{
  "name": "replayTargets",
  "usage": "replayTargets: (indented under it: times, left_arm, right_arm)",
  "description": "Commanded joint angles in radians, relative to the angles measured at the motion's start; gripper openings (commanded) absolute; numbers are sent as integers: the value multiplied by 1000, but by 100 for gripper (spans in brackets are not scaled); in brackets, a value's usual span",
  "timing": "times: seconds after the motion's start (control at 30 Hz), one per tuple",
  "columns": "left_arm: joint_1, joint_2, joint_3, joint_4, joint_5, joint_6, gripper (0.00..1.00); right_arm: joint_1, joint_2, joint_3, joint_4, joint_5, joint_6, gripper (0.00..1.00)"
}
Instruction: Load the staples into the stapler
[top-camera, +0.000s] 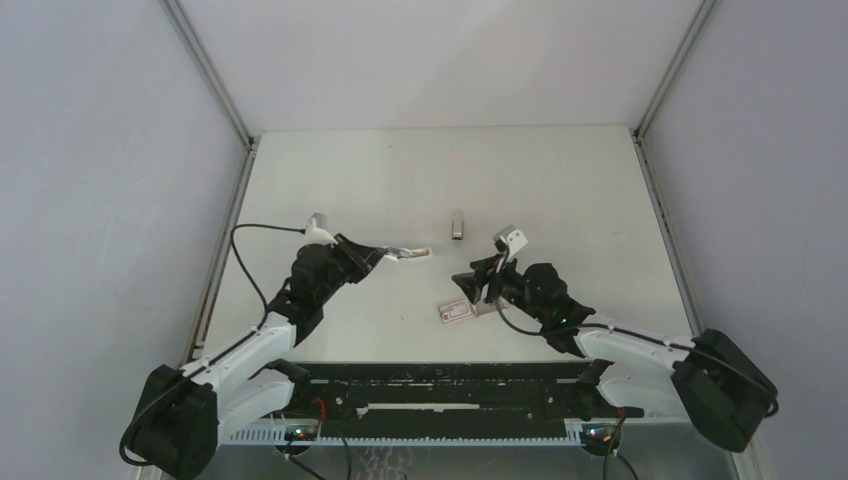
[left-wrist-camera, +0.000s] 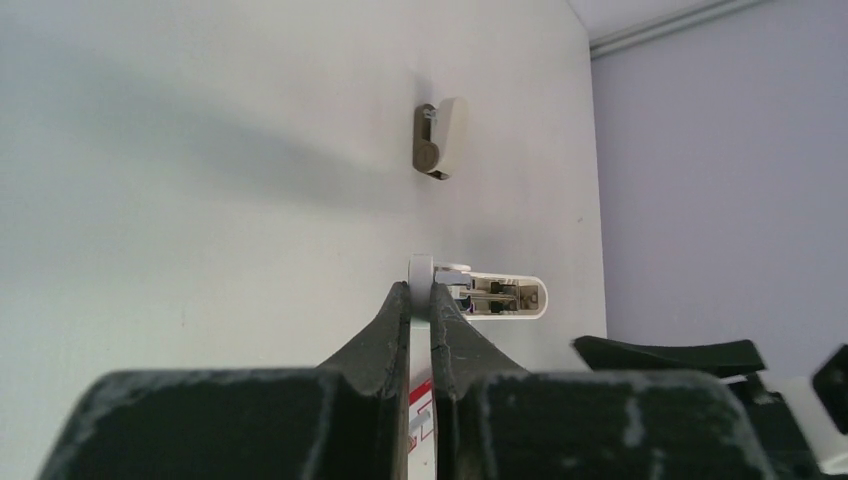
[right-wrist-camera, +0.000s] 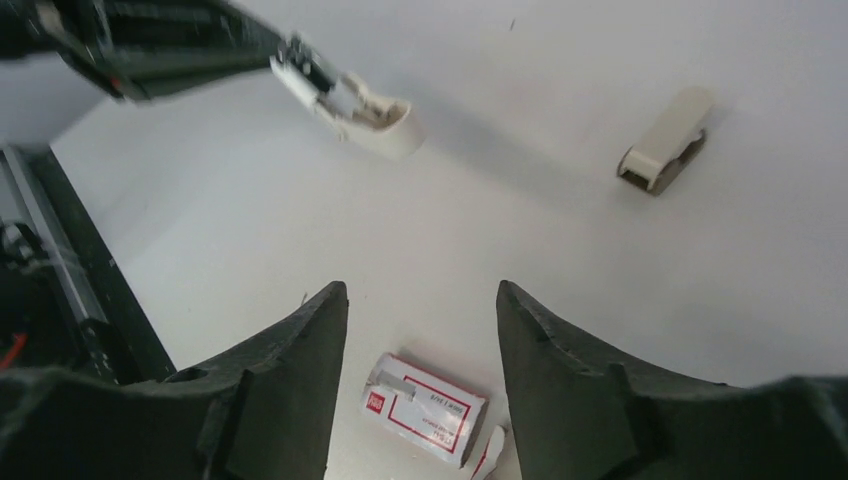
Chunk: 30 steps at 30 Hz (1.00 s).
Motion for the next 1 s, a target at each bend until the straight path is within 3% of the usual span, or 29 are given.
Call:
replayTargets:
  times: [0.0,0.17,0.43,0.97]
  left_arm:
    - [3,36,-65,192,-64,-111,0]
    - [-11,118,-95,295,-131,-143,0]
    - [-46,288,-80,359,-254,-132,0]
    - [-36,489,-120,440,-236,-101,3]
  right_arm:
    - [-92,-140,38,-106,-58,104,57]
    - [-172,-212,39,-175,-109,88,59]
    - [-213,-200,25,-185,-148,119,59]
    - [-280,-223,11,-204,-177,147,59]
